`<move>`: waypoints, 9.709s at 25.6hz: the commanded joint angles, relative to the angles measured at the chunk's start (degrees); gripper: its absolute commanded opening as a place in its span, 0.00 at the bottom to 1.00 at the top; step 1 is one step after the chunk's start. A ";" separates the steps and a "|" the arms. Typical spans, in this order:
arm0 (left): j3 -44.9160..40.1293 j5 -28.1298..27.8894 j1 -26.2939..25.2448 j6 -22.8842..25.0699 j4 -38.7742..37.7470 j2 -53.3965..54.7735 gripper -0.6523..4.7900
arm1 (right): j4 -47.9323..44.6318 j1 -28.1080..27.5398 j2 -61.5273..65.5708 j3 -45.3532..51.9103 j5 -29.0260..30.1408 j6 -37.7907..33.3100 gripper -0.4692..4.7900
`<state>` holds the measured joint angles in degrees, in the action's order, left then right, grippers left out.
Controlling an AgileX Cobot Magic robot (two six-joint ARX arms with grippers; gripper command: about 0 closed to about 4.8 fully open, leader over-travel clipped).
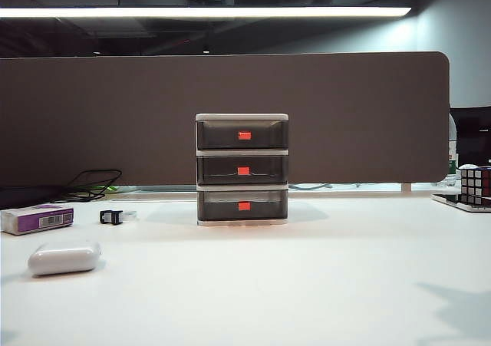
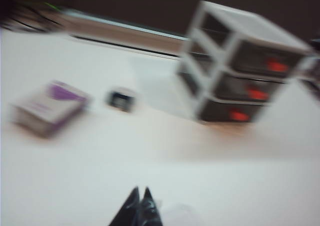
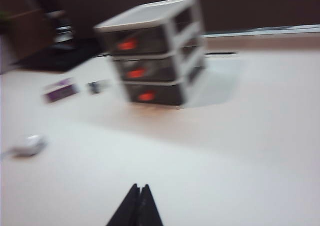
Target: Open the second layer of the drawer on the table, pick up the earphone case on the table and put it in, and finally close the drawer.
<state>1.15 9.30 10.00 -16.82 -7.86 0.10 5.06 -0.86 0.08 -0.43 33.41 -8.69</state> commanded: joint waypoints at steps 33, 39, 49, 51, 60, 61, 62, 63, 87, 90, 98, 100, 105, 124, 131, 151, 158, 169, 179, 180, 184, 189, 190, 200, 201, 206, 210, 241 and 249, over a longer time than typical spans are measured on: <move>2.86 13.11 3.21 -10.91 24.87 23.15 0.28 | -7.13 12.15 6.93 -6.75 -6.38 -5.86 0.08; 10.99 13.03 8.61 -9.14 41.92 49.11 0.43 | -14.78 14.43 21.79 -11.98 -6.60 -4.33 0.08; 20.94 13.57 13.18 -8.59 54.69 75.03 0.70 | -25.16 14.95 44.02 -23.06 -4.96 -1.68 0.08; 22.36 14.40 13.62 -10.16 56.41 77.99 0.70 | -25.42 15.28 49.07 -26.38 -4.98 -1.53 0.08; 30.29 15.54 13.77 -14.56 55.56 89.00 0.69 | -26.36 15.78 76.02 -46.93 -2.19 0.39 0.08; 30.69 14.71 13.77 -12.55 55.54 89.70 0.69 | -26.34 15.78 79.47 -50.18 -2.19 0.37 0.08; 30.95 14.47 13.88 -10.49 55.58 90.16 0.69 | -26.32 15.78 81.20 -51.91 -2.19 0.37 0.08; 31.04 14.27 14.29 -9.01 55.63 90.29 0.69 | -26.32 15.78 82.55 -53.27 -2.16 0.37 0.08; 36.94 -20.41 31.61 3.74 60.22 104.52 0.69 | -19.80 22.73 106.57 -78.90 -0.50 2.23 0.08; 36.94 -21.09 31.61 3.76 65.24 106.53 0.69 | -19.93 22.73 107.71 -79.12 -0.70 3.69 0.08; 37.81 -24.20 32.00 4.28 74.49 110.79 0.69 | -20.13 22.73 112.06 -79.58 -0.92 5.03 0.08; 38.47 -26.60 32.24 4.66 74.40 110.79 0.69 | -20.13 22.77 113.09 -79.97 -0.90 5.40 0.08; 40.15 -30.03 32.92 7.41 74.58 111.60 0.69 | -19.39 22.77 115.08 -80.98 -0.90 5.46 0.08; 45.11 -39.58 34.62 9.33 74.88 117.18 0.68 | -16.96 23.96 113.18 -81.00 -0.07 5.73 0.08; 45.13 -40.06 34.62 9.31 75.23 117.18 0.68 | -22.49 23.96 112.04 -83.56 1.14 5.68 0.08; 48.00 -36.94 34.97 9.94 76.32 117.22 0.68 | -9.29 23.93 121.09 -97.68 -0.33 6.38 0.08; 48.06 -37.18 34.97 9.97 76.11 117.26 0.68 | -4.37 23.93 121.07 -97.68 -0.48 6.36 0.08; 50.23 -38.95 34.95 11.56 77.31 121.31 0.40 | -3.58 23.93 121.07 -97.68 0.02 6.40 0.08; 50.49 -42.99 34.86 16.52 77.40 121.50 0.41 | -3.52 23.93 121.09 -97.66 0.17 7.43 0.08; 50.49 -43.19 34.86 16.98 77.40 121.50 0.41 | -3.52 23.93 121.07 -97.66 0.17 7.43 0.08; 50.51 -44.06 34.86 17.03 77.44 121.50 0.41 | -3.50 23.93 121.07 -97.66 0.17 7.43 0.08; 50.51 -44.24 34.82 17.05 77.44 121.50 0.41 | -3.15 23.93 121.07 -97.66 0.22 7.43 0.08; 50.53 -44.26 34.77 17.03 77.46 121.50 0.41 | -3.04 23.93 121.07 -97.66 0.55 7.43 0.08; 50.53 -44.19 33.59 16.81 78.77 121.66 0.41 | -1.75 23.96 121.07 -97.66 1.29 7.45 0.08; 50.53 -44.17 33.59 16.81 78.77 121.66 0.41 | -1.75 23.96 121.07 -97.66 1.29 7.43 0.08; 50.53 -43.98 33.46 16.76 78.77 121.74 0.41 | -1.64 23.96 121.07 -97.66 1.29 7.45 0.08; 50.64 -43.12 33.03 14.82 78.71 121.87 0.41 | -1.68 23.96 121.07 -97.66 1.27 7.45 0.08; 53.48 -44.76 33.79 16.39 76.81 123.78 0.11 | -1.75 23.96 121.09 -97.53 1.20 7.74 0.08; 51.91 -48.59 36.28 15.63 74.86 123.75 0.11 | -0.98 23.93 121.20 -97.50 1.20 7.82 0.08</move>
<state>53.91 -38.87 45.67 -0.89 68.29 123.94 1.72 23.00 121.01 -98.24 34.68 -0.75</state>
